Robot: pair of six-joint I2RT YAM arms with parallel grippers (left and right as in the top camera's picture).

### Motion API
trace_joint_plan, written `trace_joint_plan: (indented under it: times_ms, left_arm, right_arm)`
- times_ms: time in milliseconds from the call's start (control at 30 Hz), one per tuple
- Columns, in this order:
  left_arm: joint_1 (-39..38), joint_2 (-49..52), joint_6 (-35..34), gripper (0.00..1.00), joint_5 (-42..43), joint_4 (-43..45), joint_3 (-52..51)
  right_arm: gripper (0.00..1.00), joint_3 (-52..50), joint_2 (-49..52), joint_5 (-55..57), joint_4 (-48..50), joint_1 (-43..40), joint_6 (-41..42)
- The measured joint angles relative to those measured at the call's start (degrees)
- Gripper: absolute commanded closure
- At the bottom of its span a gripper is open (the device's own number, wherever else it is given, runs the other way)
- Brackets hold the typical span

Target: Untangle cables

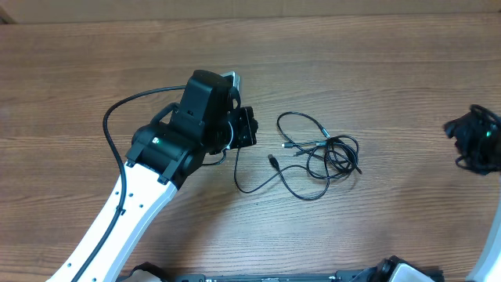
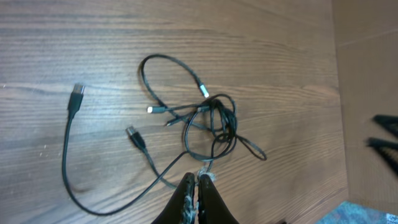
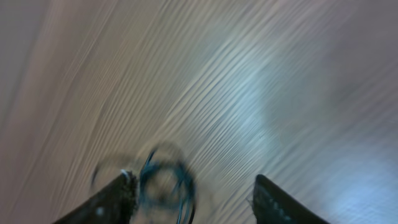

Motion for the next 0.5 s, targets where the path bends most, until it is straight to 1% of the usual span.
trace_joint_plan:
  times_ms: [33,100,167,300,333,367,400,467,500]
  left_arm:
    - [0.00,0.02,0.00,0.96,0.02,0.39,0.00]
    - [0.00,0.02,0.00,0.95,0.04,1.66,0.00]
    - [0.00,0.02,0.00,0.94,0.04,2.54,0.00]
    - [0.00,0.02,0.02,0.94,0.02,3.06,0.00]
    - [0.00,0.02,0.00,0.94,0.02,3.04,0.00]
    - [0.00,0.02,0.00,0.93,0.02,3.08,0.00]
    - [0.00,0.02,0.00,0.93,0.02,3.06,0.00]
    - [0.00,0.02,0.00,0.92,-0.02,3.08,0.00]
    - [0.00,0.02,0.00,0.92,0.07,3.10,0.00]
  right_arm:
    - [0.31,-1.86,0.00,-5.38,-0.07,-1.09,-3.78]
    - [0.27,-4.94,-0.02,-12.31,0.15,-1.81,-9.31]
    - [0.25,-8.55,-0.02,-17.57,1.07,-1.70,-13.22]
    - [0.25,-14.47,-0.02,-22.23,3.91,0.15,-16.81]
    - [0.23,-15.52,-0.02,-22.75,4.68,1.01,-17.14]
    - [0.12,-17.18,-0.02,-25.22,6.12,2.40,-18.27]
    - [0.10,-19.15,-0.02,-25.27,7.06,4.70,-18.23]
    - [0.09,-22.67,-0.26,-19.69,20.94,8.79,-11.65]
    - [0.08,-23.78,0.31,-17.31,22.93,11.28,-8.63]
